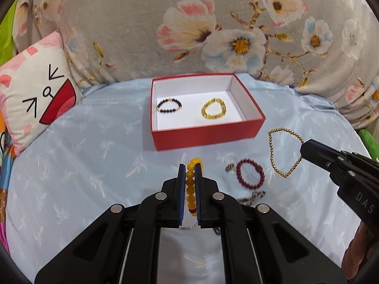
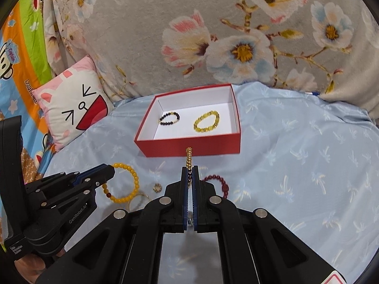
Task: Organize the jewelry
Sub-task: 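Carry the orange bracelet and gold chain into the red box and release both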
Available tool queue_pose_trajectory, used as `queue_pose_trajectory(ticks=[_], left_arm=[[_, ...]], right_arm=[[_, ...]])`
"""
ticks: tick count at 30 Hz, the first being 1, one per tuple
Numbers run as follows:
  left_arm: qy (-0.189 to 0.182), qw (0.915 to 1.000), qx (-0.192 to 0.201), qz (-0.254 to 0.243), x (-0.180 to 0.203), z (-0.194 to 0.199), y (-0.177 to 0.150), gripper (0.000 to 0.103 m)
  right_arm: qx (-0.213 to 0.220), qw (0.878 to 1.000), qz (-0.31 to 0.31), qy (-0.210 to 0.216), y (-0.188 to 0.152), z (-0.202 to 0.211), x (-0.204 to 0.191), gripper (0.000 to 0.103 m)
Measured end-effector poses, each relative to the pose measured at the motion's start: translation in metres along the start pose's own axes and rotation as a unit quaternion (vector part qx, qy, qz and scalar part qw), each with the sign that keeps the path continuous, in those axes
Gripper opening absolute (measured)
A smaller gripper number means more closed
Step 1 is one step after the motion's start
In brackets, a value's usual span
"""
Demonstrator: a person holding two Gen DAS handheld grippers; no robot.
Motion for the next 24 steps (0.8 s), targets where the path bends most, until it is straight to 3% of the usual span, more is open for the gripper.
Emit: queue_pose_trajectory(ticks=[12, 24], left_arm=[[0.015, 0.999, 0.041, 0.003, -0.006, -0.016, 0.065, 0.007], [0.022, 0.9982, 0.053, 0.017, -0.024, -0.056, 0.115, 0.007]], right_arm=[[0.017, 1.0, -0.001, 0.004, 0.052, -0.025, 0.002, 0.003], [0.021, 1.0, 0.003, -0.005, 0.101, -0.074, 0.011, 0.003]])
Point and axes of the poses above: each gripper's, at about its wrist camera, not at the fingertips, and z roughly against the way its jaws point, x to its right, y to its top, the point moved 8 cm from there along -z, roughly the way its jaws point
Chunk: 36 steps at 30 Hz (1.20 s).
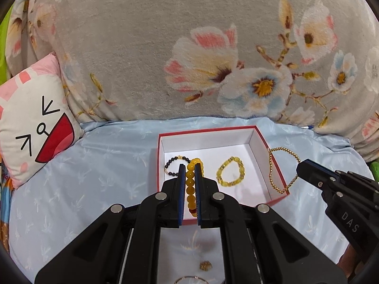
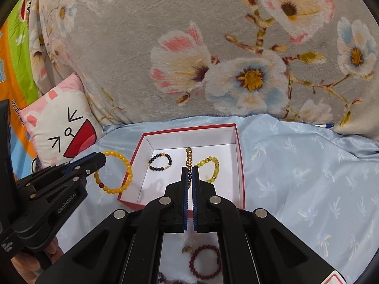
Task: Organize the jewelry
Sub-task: 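Carry the orange bracelet and gold chain into the red box and release both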
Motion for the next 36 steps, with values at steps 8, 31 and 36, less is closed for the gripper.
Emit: queue_pose_trajectory(ticks=[8, 31, 36], left_arm=[[0.003, 0.9997, -0.023, 0.009, -0.004, -0.049, 0.001, 0.007], [0.012, 0.9973, -0.073, 0.0, 0.004, -0.115, -0.032, 0.008], [0.02, 0.9974, -0.069, 0.003, 0.002, -0.113, -0.031, 0.027]], right_arm=[[-0.034, 0.999, -0.003, -0.008, -0.007, -0.052, 0.012, 0.003], [-0.09, 0.995, 0.003, -0.032, -0.049, -0.119, 0.03, 0.01], [-0.084, 0.996, 0.007, -0.036, -0.048, -0.117, 0.031, 0.023]])
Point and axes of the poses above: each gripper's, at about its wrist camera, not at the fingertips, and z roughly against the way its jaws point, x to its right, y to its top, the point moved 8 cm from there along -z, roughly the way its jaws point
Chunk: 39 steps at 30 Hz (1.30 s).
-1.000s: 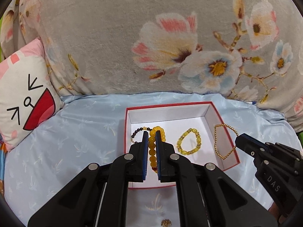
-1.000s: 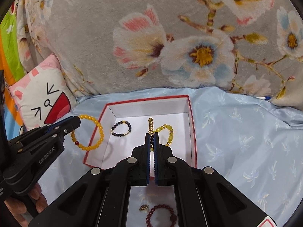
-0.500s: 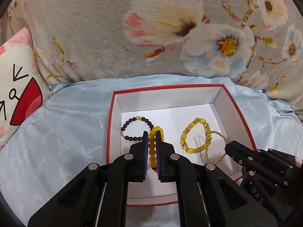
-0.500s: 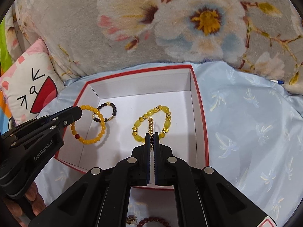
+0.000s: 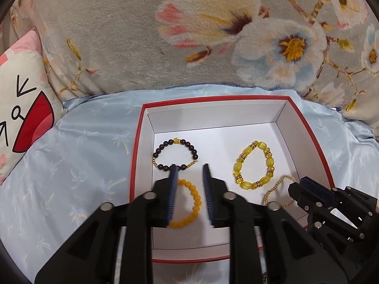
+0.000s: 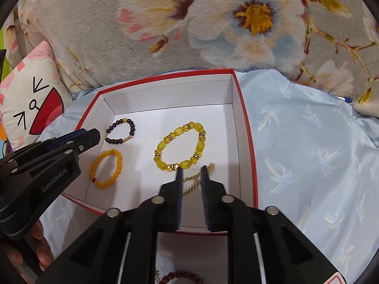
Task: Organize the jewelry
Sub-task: 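Carry the orange bracelet and gold chain into the red box and release both, then withdraw both tools from the red box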
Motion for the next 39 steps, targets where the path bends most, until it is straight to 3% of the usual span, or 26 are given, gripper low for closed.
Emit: queue_pose_trajectory(ticks=[12, 20, 22, 39], left_arm=[[-0.003, 0.9999, 0.009, -0.008, 0.004, 0.021, -0.003, 0.028], [-0.004, 0.9997, 0.017, -0.016, 0.006, 0.052, -0.015, 0.032], [-0.006, 0.9997, 0.019, -0.017, 0.006, 0.061, -0.02, 0.037], [-0.011, 0.9998, 0.001, -0.014, 0.002, 0.115, -0.086, 0.038]], right_arm=[[0.007, 1.0, -0.006, 0.005, -0.008, 0.019, 0.001, 0.023], [0.029, 1.0, -0.004, 0.01, -0.02, 0.061, -0.003, 0.023], [0.031, 0.999, -0.007, 0.015, -0.026, 0.073, -0.004, 0.023], [0.025, 1.0, -0.013, 0.003, -0.092, 0.136, -0.008, 0.024]])
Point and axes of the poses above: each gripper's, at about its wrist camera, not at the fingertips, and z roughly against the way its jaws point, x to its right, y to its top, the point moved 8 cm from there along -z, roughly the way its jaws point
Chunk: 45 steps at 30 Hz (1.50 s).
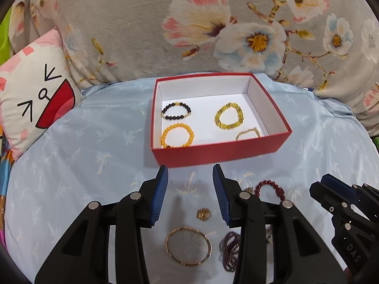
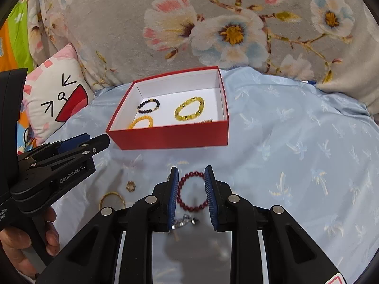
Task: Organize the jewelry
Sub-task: 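Withdraw both tools from the red box, then move the left tool over the gold bangle while the right tool approaches the red bead bracelet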
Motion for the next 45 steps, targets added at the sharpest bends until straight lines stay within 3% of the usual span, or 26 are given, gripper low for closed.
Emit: queue_pose_trajectory(ticks=[3, 6, 22, 35, 38, 45], left_arm=[[-0.001, 1.0, -0.006, -0.001, -0.002, 0.004, -0.011, 0.038], [-0.001, 0.9999, -0.011, 0.007, -0.007, 0.009, -0.023, 0.047], [0.003, 0.996, -0.078, 0.043, -0.046, 0.005, -0.102, 0.048], [-0.02, 0.9956, -0.087, 0.031, -0.024, -0.013, -0.098, 0.048], [-0.03, 0.9955, -0.086, 0.026, -0.014, -0.014, -0.096, 0.063], [-0.018, 0.9955, -0.093, 0.006, -0.004, -0.029, -0.103, 0.064]], right_arm=[[-0.004, 1.0, -0.001, -0.002, -0.011, 0.005, 0.001, 0.024], [-0.01, 1.0, -0.005, -0.004, -0.021, 0.008, 0.003, 0.024], [-0.049, 0.999, -0.016, -0.001, -0.07, 0.004, 0.005, 0.024], [-0.055, 0.998, -0.019, 0.002, -0.069, -0.002, 0.006, 0.024], [-0.055, 0.998, -0.018, 0.003, -0.069, -0.003, 0.006, 0.024], [-0.055, 0.998, -0.018, 0.005, -0.068, -0.005, 0.004, 0.024]])
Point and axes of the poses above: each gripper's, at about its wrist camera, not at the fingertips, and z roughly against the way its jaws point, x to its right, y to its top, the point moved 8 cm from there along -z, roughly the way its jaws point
